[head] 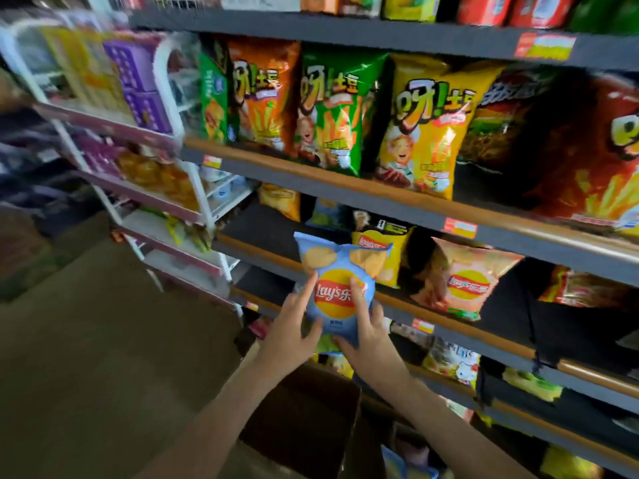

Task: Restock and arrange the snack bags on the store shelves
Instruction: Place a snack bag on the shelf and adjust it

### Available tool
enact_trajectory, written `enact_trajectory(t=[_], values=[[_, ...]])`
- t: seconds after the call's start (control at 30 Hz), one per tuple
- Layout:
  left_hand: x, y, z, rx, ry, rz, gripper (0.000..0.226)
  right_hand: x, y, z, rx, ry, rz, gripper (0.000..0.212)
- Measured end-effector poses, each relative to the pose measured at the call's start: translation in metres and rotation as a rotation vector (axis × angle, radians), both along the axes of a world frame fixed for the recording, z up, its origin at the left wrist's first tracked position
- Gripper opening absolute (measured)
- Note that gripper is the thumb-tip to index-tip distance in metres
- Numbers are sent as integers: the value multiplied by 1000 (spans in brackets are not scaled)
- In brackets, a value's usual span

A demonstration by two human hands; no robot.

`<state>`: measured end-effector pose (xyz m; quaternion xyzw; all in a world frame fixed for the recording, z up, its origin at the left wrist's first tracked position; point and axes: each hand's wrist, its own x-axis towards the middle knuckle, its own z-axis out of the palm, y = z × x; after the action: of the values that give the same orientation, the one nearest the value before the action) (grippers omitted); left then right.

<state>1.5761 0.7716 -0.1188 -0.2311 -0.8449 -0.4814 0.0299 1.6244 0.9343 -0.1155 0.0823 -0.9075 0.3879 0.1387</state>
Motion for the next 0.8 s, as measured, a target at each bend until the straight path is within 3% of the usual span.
enact_trajectory(t=[0.23, 0.53, 0.63, 0.73, 0.8], values=[[-164, -62, -30, -49, 150, -22, 74, -155, -76, -49, -34, 20, -76, 104], [-320, -32, -87, -55, 392, -110, 74, -294, -62, -85, 64, 125, -309, 101], [-349, -15, -113, -131, 465, -127, 78, -320, -51, -101, 203, 63, -359, 99], [-365, 2, -132, -385, 382, -136, 75, -333, -36, -116, 279, -81, -435, 91], [-367, 7, -135, -361, 386, -95, 65, -341, -26, -120, 264, -110, -474, 88]])
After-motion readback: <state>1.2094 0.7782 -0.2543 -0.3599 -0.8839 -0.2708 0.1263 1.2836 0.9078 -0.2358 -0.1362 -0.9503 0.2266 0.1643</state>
